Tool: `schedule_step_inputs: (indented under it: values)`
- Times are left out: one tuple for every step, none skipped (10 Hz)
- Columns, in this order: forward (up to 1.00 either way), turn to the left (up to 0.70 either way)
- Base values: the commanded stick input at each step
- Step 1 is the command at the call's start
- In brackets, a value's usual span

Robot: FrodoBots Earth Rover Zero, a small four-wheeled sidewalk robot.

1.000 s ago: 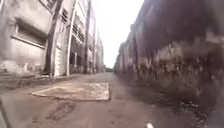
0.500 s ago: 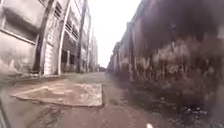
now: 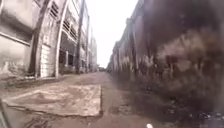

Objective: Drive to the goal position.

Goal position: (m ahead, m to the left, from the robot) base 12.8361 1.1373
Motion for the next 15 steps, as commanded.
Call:
schedule_step_inputs:
  values:
    - [0.7, 0.0]
    - [0.7, 0.0]
    - [0.7, 0.0]
    - [0.7, 0.0]
    - [0.7, 0.0]
    - [0.7, -0.28]
    - [0.7, -0.28]
    - [0.7, -0.28]
    - [0.7, -0.28]
    - [0.7, -0.28]
    - [0.7, 0.0]
    - [0.7, 0.0]
    - [0.7, 0.0]
    - [0.7, 0.0]
    - [0.7, 0.0]
